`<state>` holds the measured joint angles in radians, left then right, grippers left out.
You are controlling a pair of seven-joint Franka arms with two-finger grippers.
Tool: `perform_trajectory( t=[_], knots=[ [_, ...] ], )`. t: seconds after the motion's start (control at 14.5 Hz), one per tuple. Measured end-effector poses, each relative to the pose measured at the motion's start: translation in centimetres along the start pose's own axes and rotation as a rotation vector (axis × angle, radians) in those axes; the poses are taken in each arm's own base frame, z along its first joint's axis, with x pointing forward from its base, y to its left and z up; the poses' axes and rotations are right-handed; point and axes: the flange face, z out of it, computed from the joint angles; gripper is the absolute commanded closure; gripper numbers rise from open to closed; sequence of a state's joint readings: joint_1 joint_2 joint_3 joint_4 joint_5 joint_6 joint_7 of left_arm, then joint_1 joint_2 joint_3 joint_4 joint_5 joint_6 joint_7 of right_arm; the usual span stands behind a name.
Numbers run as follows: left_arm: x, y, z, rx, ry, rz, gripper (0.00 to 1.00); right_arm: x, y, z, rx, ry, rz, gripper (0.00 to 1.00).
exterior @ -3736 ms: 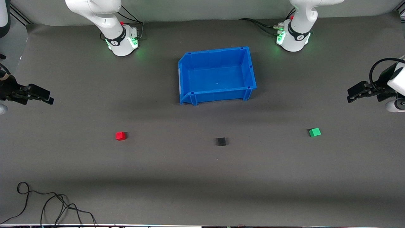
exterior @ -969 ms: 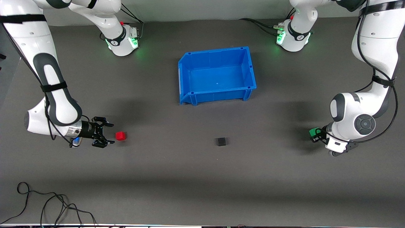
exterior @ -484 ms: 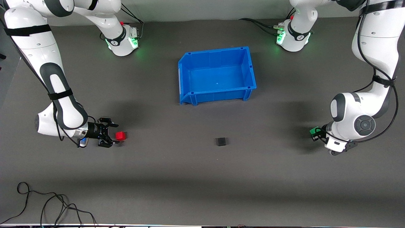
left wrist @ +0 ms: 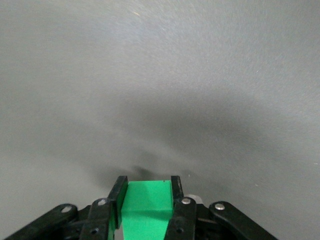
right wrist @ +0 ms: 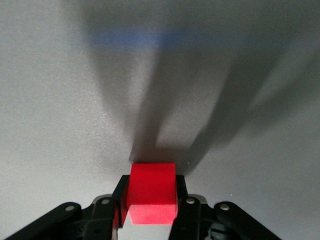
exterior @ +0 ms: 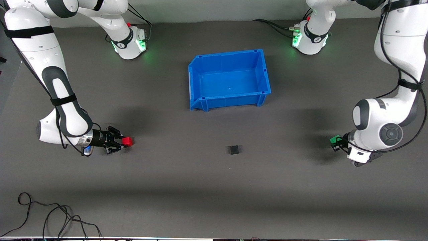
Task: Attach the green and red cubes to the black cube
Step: 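Grasp the red cube with the right gripper while the left gripper grasps the green cube, then carry the red cube and the green cube toward the black cube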
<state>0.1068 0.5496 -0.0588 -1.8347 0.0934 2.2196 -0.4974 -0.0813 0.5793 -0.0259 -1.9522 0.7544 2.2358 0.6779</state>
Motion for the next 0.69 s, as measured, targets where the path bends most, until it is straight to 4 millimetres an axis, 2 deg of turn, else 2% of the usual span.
perform_trajectory(
  t=[0.14, 0.35, 0.48, 0.69],
  knots=[
    [0.2, 1.1, -2.8, -0.005, 0.0, -0.115, 0.97, -0.6, -1.0, -0.8, 0.013, -0.015, -0.005, 0.76],
    [-0.6, 5.8, -6.3, -0.043, 0.034, -0.315, 0.96, -3.3, -3.7, -3.9, 0.041, -0.047, 0.015, 0.76],
    [-2.2, 9.9, -6.8, -0.079, 0.019, -0.452, 0.96, -5.9, -5.2, -5.3, 0.054, -0.052, 0.022, 0.76],
    [-5.1, 15.5, -5.3, -0.102, -0.045, -0.642, 0.96, -10.5, -6.9, -3.8, 0.035, -0.052, 0.032, 0.76]
  ],
)
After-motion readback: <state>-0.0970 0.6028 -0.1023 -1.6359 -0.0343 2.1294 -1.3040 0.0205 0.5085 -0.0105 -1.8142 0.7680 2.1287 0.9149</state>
